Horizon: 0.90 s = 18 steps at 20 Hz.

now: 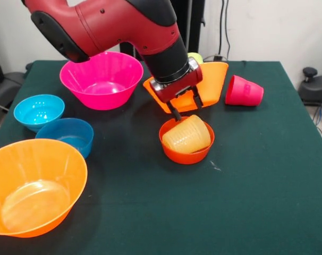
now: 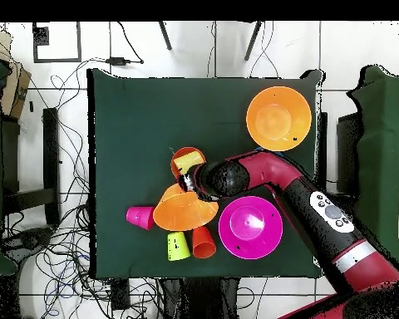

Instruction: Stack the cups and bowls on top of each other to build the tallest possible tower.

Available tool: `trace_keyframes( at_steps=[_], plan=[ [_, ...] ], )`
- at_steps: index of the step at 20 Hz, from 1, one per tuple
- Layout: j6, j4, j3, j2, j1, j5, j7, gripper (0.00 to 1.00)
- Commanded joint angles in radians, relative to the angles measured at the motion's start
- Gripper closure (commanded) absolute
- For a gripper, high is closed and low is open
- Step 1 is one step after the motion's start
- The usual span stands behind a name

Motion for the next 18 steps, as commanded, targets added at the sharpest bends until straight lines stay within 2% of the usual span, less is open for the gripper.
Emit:
trace_keyframes(
  at_steps=[1, 2, 3, 6, 7, 9, 13, 18],
  plan=[
    [-0.152, -0.011, -0.124, -0.242, 0.090, -0.210, 0.058, 0.00],
    [-0.169, -0.011, -0.144, -0.271, 0.104, -0.227, 0.104, 0.00],
    [-0.219, -0.007, -0.189, -0.318, 0.130, -0.267, 0.209, 0.00],
    [-0.246, -0.011, -0.300, -0.423, 0.208, -0.331, 0.380, 0.00],
    [-0.226, -0.017, -0.343, -0.448, 0.235, -0.331, 0.431, 0.00],
    [-0.190, -0.024, -0.362, -0.447, 0.237, -0.282, 0.402, 0.00],
    [-0.203, -0.014, -0.380, -0.410, 0.239, -0.209, 0.360, 0.00],
    [-0.215, 0.006, -0.381, -0.414, 0.239, -0.159, 0.355, 0.00]
  ],
)
